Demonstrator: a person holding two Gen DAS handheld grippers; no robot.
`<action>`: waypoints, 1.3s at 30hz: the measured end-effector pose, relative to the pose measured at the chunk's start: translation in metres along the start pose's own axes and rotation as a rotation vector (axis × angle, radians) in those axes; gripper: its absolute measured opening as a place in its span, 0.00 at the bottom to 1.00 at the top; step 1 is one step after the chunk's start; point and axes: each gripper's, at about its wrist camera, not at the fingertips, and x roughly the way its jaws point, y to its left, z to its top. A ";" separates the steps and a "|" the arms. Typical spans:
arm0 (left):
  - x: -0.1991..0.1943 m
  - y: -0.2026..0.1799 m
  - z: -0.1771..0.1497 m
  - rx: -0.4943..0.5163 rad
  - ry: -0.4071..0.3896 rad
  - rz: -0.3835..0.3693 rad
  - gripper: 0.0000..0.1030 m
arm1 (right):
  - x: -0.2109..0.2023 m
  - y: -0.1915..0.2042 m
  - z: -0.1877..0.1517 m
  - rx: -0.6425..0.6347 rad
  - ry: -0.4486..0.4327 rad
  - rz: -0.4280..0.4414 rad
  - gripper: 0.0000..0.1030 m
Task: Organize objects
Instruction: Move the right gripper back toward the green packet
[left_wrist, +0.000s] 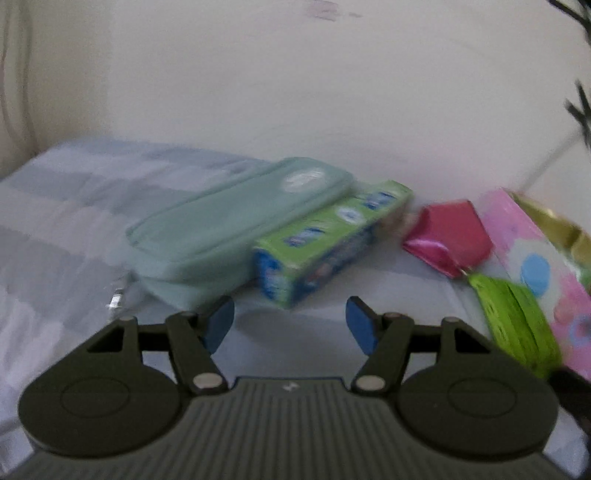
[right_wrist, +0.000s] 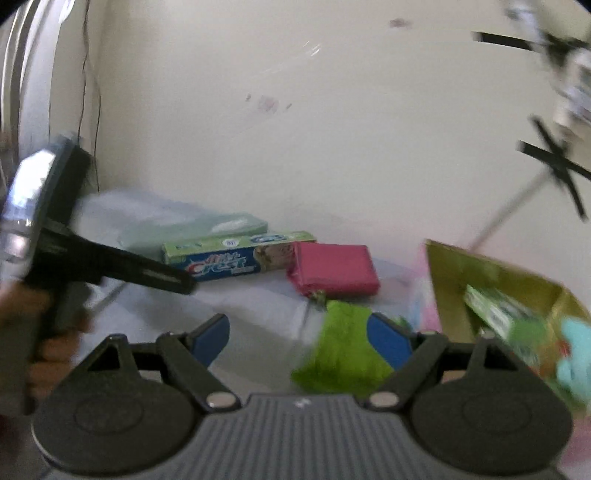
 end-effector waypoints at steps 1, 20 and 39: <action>-0.002 0.009 0.004 -0.027 -0.004 -0.005 0.67 | 0.015 -0.002 0.009 -0.022 0.031 -0.003 0.81; -0.021 0.014 0.006 -0.012 -0.039 -0.070 0.67 | 0.114 -0.044 0.025 0.077 0.503 0.136 0.77; -0.053 -0.083 -0.047 0.347 0.156 -0.575 0.73 | -0.105 -0.066 -0.119 0.261 0.071 0.153 1.00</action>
